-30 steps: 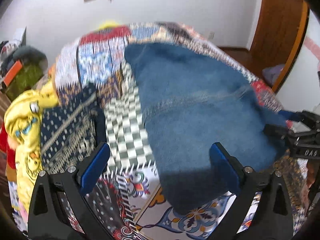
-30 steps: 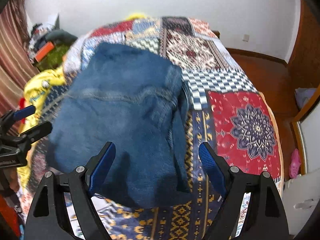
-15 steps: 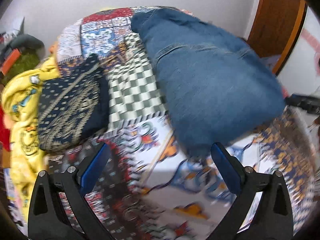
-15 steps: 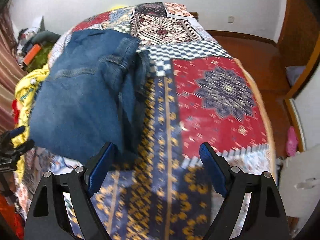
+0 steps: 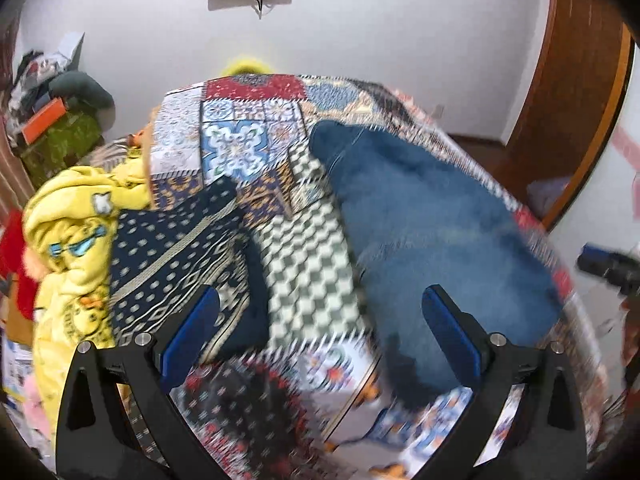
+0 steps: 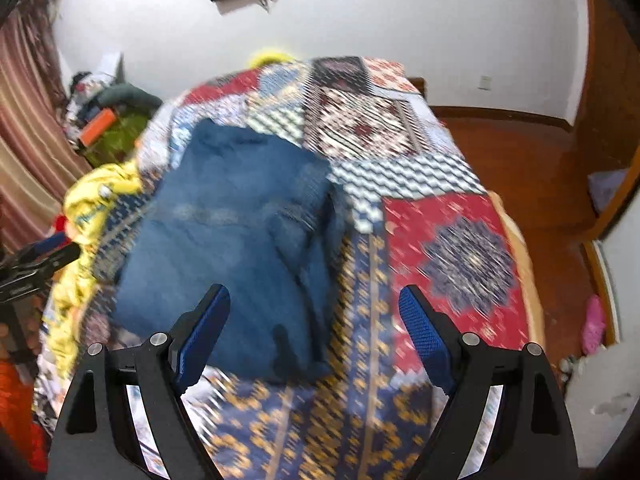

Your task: Fold large clothes

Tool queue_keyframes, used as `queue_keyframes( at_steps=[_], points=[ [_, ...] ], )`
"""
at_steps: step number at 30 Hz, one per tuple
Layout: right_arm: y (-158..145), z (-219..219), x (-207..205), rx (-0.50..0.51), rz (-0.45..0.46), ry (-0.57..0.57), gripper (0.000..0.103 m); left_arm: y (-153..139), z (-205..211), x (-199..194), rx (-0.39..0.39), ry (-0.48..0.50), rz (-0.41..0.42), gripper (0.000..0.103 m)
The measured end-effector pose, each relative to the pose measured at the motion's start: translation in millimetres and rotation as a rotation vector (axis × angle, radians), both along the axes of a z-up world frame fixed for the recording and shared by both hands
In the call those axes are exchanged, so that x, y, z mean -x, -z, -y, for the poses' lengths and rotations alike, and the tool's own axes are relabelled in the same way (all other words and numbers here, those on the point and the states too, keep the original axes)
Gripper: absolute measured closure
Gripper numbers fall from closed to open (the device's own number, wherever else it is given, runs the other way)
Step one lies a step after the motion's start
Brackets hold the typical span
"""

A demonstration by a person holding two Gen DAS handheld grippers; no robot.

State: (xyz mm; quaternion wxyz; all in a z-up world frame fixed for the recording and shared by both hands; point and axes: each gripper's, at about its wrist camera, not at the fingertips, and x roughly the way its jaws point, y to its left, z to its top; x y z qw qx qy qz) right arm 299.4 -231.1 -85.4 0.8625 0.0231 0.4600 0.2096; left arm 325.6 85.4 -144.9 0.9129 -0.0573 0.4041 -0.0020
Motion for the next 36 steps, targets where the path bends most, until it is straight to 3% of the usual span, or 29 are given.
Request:
queue_keyframes(
  at_steps=[4,11,14,17,19,24,26,27,29,31,36],
  points=[
    [17.1,-13.6,-21.0,-0.062,-0.051,-0.03,0.019,12.9,0.6,-33.1,0.16,0.04,-0.05,0.001],
    [81.3,-15.1,-70.7,-0.144,-0.286,-0.011,0.019,71.4,9.7,-83.1,0.404,0.11,-0.249,0.001],
    [99.6,-9.6,-88.2,-0.242,-0.369,-0.029,0.018,91.7,10.0,-97.1,0.443,0.073,-0.285,0.001],
    [116.4,-6.4,-105.5,-0.335,-0.451,-0.056,0.017,110.1,12.6,-110.3,0.544,0.086,-0.332,0.001],
    [122.1,-8.9,-110.8,-0.356,-0.468,-0.079,0.012,117.9,14.9,-115.9,0.591,0.093,-0.347,0.001],
    [119.0,-18.6,-112.8,-0.35,-0.446,-0.113,0.012,116.7,20.3,-122.1,0.594,0.121,-0.333,0.001],
    [120.0,-19.6,-116.1,-0.352,-0.448,-0.116,0.015,115.4,20.4,-124.0,0.614,0.127,-0.331,0.012],
    [119.4,-20.8,-115.5,-0.351,-0.449,-0.12,0.021,114.0,20.5,-124.4,0.638,0.135,-0.337,0.019],
    [116.8,-21.5,-114.6,-0.358,-0.451,-0.123,0.033,110.1,20.6,-123.7,0.632,0.134,-0.336,0.025],
    [110.7,-23.7,-111.7,-0.356,-0.444,-0.123,0.048,104.4,21.5,-119.9,0.61,0.147,-0.323,0.039],
    [81.5,-37.5,-101.5,-0.314,-0.395,-0.121,0.066,70.7,18.0,-104.0,0.591,0.183,-0.284,0.055]
  ],
)
